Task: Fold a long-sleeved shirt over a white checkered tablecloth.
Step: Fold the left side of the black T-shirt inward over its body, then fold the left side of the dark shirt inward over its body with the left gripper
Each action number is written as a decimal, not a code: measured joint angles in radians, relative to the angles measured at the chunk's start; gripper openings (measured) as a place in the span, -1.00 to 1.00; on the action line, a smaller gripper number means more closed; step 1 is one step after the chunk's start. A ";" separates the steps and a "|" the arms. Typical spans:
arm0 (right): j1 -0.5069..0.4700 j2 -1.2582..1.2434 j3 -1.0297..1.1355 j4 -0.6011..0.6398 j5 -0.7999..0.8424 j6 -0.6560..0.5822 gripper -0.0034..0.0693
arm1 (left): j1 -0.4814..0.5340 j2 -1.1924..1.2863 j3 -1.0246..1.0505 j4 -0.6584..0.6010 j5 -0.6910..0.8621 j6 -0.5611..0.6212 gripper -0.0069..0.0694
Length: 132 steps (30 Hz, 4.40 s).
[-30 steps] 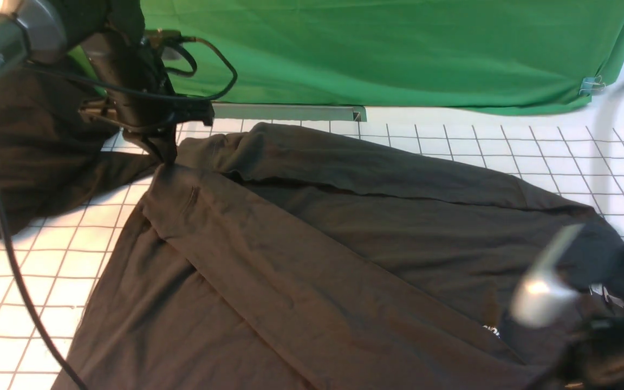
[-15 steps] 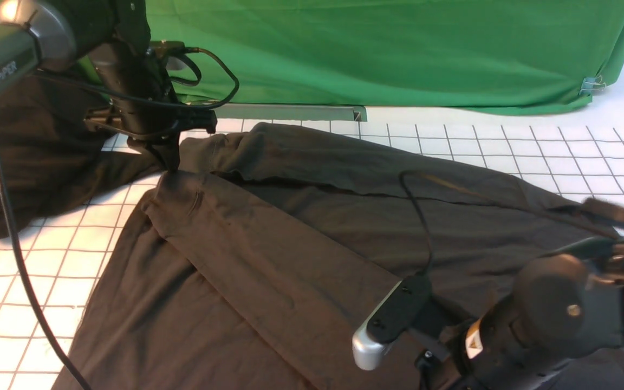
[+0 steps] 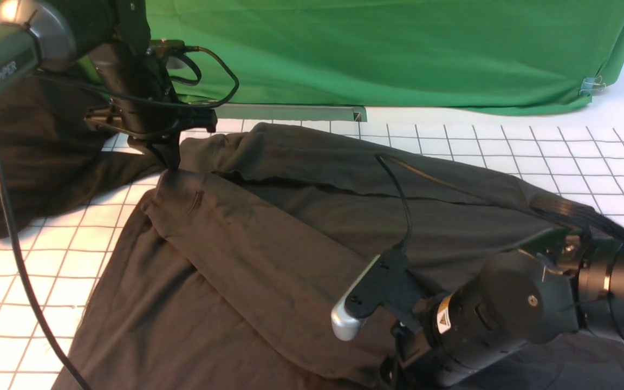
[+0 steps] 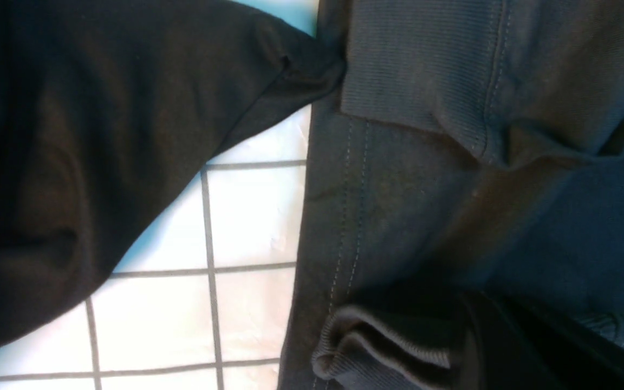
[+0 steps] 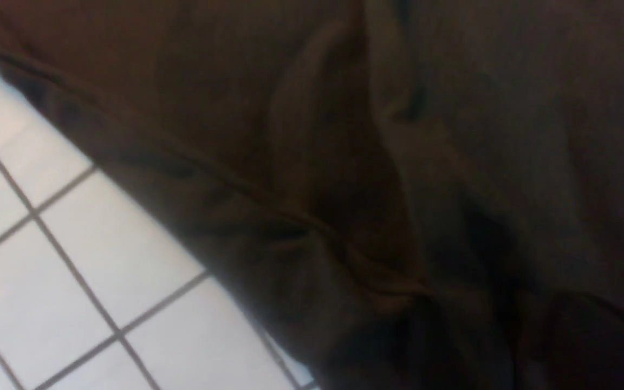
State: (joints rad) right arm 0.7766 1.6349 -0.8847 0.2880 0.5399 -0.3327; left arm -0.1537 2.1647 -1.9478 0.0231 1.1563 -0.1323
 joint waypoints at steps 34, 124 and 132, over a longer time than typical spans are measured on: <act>0.088 -0.003 0.040 -0.157 0.019 0.312 -0.05 | 0.000 0.000 0.000 -0.023 0.044 0.033 -0.80; 0.259 -0.630 0.184 -0.317 0.300 0.783 0.07 | 0.001 0.163 -0.010 -0.003 -0.326 0.034 -0.73; 0.259 -0.630 0.184 -0.344 0.297 0.795 0.07 | 0.002 0.113 -0.021 -0.076 -0.224 0.074 -0.76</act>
State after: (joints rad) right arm 1.0357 1.0049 -0.7007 -0.0562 0.8366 0.4622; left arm -0.1520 2.2773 -1.9686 -0.0534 0.9325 -0.0584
